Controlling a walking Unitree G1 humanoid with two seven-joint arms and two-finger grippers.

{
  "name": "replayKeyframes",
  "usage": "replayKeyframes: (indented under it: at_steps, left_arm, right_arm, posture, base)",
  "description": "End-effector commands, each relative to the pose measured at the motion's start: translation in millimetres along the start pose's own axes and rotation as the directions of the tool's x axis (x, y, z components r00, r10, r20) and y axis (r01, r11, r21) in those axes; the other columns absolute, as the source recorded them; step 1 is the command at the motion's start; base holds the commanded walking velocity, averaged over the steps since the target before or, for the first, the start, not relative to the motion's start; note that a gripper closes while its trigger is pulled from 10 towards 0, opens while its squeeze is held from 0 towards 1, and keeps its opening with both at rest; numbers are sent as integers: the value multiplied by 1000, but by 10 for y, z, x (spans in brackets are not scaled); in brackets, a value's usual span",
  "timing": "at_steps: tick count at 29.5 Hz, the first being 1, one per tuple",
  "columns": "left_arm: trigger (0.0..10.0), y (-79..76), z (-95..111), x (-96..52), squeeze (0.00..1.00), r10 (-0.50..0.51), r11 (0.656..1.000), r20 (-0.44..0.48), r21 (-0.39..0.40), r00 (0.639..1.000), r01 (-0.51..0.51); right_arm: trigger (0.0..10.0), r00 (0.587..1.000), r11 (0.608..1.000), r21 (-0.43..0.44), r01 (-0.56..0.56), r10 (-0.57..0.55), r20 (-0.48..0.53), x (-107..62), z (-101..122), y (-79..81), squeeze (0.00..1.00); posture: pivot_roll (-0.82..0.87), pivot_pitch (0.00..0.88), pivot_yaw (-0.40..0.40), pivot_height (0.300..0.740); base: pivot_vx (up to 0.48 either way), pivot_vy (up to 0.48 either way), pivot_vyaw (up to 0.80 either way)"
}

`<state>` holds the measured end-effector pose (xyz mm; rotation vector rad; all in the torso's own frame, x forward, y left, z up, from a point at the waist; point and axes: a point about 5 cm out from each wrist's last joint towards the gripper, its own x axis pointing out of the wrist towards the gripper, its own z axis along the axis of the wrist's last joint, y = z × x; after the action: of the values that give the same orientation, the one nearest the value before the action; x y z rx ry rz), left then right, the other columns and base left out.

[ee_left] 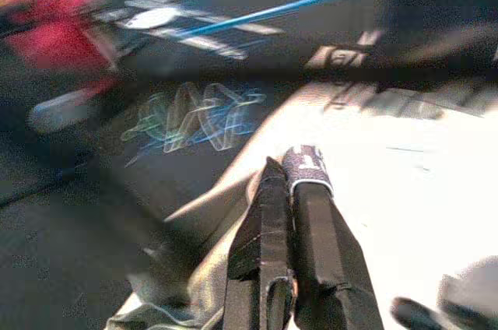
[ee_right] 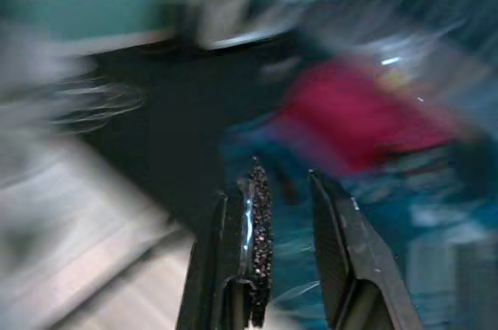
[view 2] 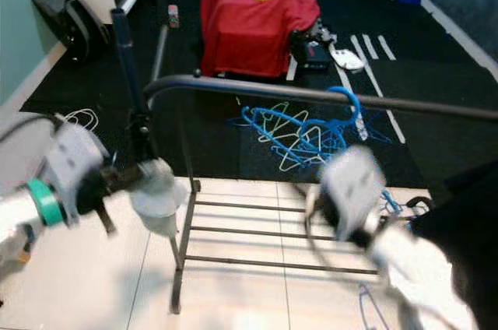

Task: Hang hanger

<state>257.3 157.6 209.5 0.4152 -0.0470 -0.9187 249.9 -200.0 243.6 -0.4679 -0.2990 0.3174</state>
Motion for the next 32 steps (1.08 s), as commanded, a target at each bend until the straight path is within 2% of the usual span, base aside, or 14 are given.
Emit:
replayKeyframes:
  at_steps: [1, 6, 9, 10, 11, 13, 15, 18, 19, 20, 22, 23, 27, 32]
  left_arm:
    - [10000, -57, 35, -21, 0, -62, 998, 9, 11, 998, 62]
    - [10000, -88, 96, -28, 0, -124, 989, 1, 79, 992, 123]
    - [10000, -77, 124, -17, 0, -131, 975, -24, 179, 991, 133]
    - [10000, 6, 152, 37, 0, -64, 944, -41, 322, 997, 74]
    - [10000, 6, 152, 37, 0, -64, 944, -41, 322, 997, 74]
    - [10000, 110, 252, 124, 0, 13, 861, -12, 508, 1000, -5]
    - [10000, 131, 294, 151, 0, 25, 839, 5, 544, 1000, -24]
    - [10000, 141, 319, 162, 0, 37, 861, 32, 506, 999, -48]
    - [10000, 128, 293, 167, 0, 83, 949, 93, 296, 992, -107]
    - [10000, 128, 293, 167, 0, 83, 949, 93, 296, 992, -107]
    - [10000, 91, 204, 167, 0, 161, 984, 131, 59, 978, -169]
    - [10000, 91, 204, 167, 0, 161, 984, 131, 59, 978, -169]
    - [10000, -38, 12, 107, 0, 308, 945, 119, -150, 944, -289]
    - [10000, -139, -70, 52, 0, 354, 929, 92, -150, 931, -338]
  right_arm:
    - [10000, 997, 994, -89, 64, -66, -27, -14, -46, -14, 0]
    - [10000, 993, 985, -129, 111, -115, -27, -15, -29, 80, 0]
    - [10000, 995, 992, -97, 82, -87, -55, -36, -81, 226, 0]
    - [10000, 995, 997, -61, 52, -57, -82, -54, -131, 322, 0]
    - [10000, 995, 997, -61, 52, -57, -82, -54, -131, 322, 0]
    - [10000, 993, 999, -32, 23, -27, -114, -68, -210, 432, 0]
    - [10000, 993, 999, -27, 18, -21, -115, -60, -231, 467, 0]
    - [10000, 996, 1000, -4, 21, -22, -85, -19, -207, 512, 0]
    - [10000, 1000, 991, 129, 20, -20, 2, 137, -117, 683, 0]
    - [10000, 1000, 991, 129, 20, -20, 2, 137, -117, 683, 0]
    - [10000, 997, 965, 251, 73, -79, 12, 262, -127, 789, 0]
    - [10000, 997, 965, 251, 73, -79, 12, 262, -127, 789, 0]
    - [10000, 978, 915, 346, 208, -200, -60, 332, -240, 797, 0]
    - [10000, 974, 903, 364, 228, -211, -86, 311, -280, 790, 0]
  posture:
    - [-51, 96, 76, 740]
    - [-52, 94, 79, 740]
    - [-52, 92, 80, 740]
    - [-51, 89, 79, 740]
    - [-51, 89, 79, 740]
    - [-54, 86, 78, 740]
    - [-55, 85, 78, 740]
    - [-55, 84, 81, 740]
    - [-45, 81, 74, 740]
    - [-45, 81, 74, 740]
    - [-37, 79, 67, 740]
    - [-37, 79, 67, 740]
    - [-28, 83, 47, 740]
    - [-23, 87, 42, 740]
  base:
    - [0, 0, 0]
    - [0, 0, 0]
    - [0, 0, 0]
    - [0, 0, 0]
    - [0, 0, 0]
    - [0, 0, 0]
    - [0, 0, 0]
    - [0, 0, 0]
    - [0, 0, 0]
    - [0, 0, 0]
    - [0, 0, 0]
    - [0, 0, 0]
    - [0, 0, 0]
    - [0, 0, 0]
